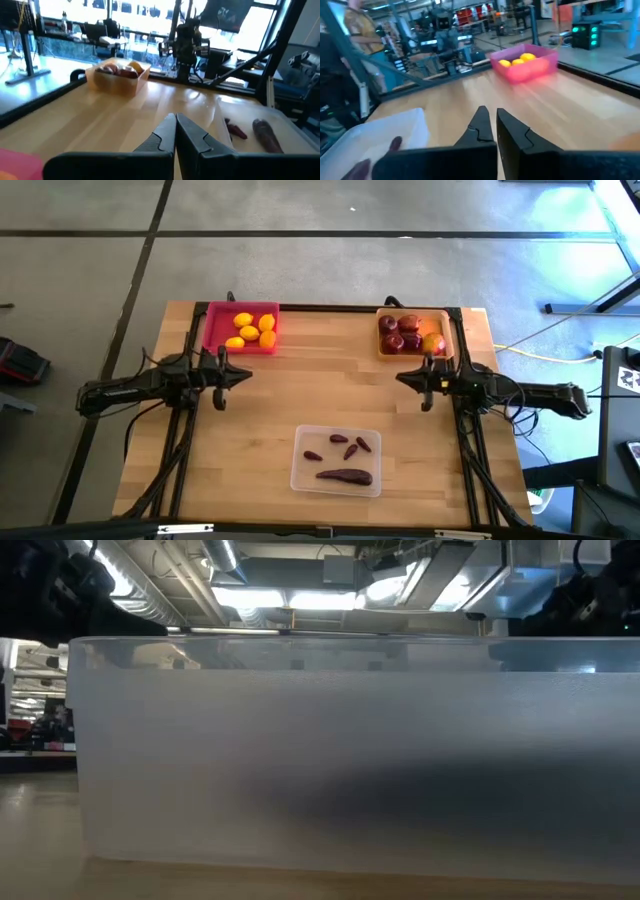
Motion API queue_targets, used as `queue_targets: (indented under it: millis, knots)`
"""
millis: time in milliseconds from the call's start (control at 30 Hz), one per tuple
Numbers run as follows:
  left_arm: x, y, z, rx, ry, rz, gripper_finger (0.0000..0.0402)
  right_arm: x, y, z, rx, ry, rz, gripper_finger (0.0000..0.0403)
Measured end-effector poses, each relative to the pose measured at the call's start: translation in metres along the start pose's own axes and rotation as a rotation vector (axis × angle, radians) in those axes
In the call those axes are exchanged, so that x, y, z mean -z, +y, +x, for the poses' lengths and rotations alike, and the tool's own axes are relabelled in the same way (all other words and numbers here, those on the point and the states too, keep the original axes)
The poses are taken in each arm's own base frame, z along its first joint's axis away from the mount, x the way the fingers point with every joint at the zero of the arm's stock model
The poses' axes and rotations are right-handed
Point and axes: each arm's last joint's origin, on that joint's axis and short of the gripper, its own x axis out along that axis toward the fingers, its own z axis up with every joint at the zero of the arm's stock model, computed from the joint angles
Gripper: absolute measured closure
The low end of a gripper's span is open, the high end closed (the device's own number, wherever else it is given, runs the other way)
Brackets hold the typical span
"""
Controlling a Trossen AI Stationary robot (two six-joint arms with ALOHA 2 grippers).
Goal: Sort produce into baskets
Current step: Return to Home Position
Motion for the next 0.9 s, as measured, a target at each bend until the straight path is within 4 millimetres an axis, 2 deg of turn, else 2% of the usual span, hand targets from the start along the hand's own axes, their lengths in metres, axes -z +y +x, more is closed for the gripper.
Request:
queue_targets:
  millis: [133,300,900]
  knots:
    - [0.0029,0.0007,0.0004,-0.010,0.016,-0.009,0.0399,-0.0013,-0.0014,-0.0038,0.046,-0.031,0.002,0.0400]
    - [0.0058,0.0011,0.0033,0.001,-0.050,-0.028,0.0400,-0.0005,-0.0030,-0.0062,0.087,-0.040,0.016,0.0400]
    - [0.0063,0.0017,0.0036,-0.015,-0.045,-0.019,0.0398,0.0013,-0.0028,-0.0055,0.070,-0.022,0.029,0.0400]
